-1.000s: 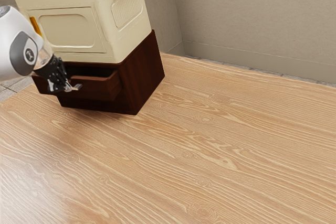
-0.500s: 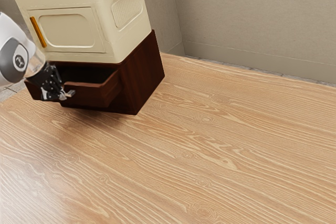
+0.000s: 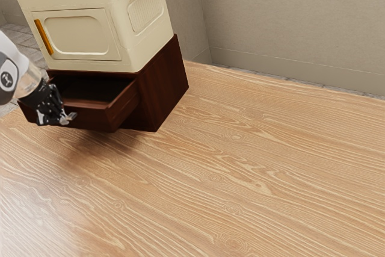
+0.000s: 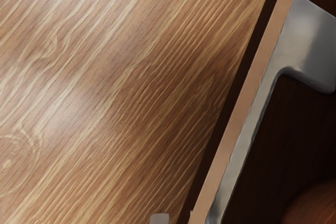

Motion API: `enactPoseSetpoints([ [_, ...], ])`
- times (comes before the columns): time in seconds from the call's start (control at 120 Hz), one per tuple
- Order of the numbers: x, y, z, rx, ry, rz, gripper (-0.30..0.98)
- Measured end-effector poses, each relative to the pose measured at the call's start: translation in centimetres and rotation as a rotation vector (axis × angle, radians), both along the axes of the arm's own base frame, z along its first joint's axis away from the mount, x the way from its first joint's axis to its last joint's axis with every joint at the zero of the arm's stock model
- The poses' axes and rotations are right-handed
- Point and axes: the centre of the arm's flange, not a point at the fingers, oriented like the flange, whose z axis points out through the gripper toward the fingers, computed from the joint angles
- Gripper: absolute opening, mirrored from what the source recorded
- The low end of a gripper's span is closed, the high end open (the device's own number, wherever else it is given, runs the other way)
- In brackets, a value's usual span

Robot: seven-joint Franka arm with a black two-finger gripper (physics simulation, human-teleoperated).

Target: Pull the drawer handle with one arm to open the drawer

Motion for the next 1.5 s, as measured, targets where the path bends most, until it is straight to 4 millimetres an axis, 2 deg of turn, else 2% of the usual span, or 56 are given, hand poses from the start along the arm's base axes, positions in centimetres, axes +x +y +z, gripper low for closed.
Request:
enactPoseSetpoints([
  [0.85, -5.6, -1.0, 1.0, -0.036, -0.012, -0.023, -0.09],
  [1.058, -5.9, -1.7, 1.2, -0.044, -0.01, -0.038, -0.09],
  [1.325, -6.4, -1.6, 1.7, -0.037, -0.011, -0.042, 0.02],
  [1.5, -6.9, -1.3, 1.9, -0.037, -0.01, -0.035, 0.17],
])
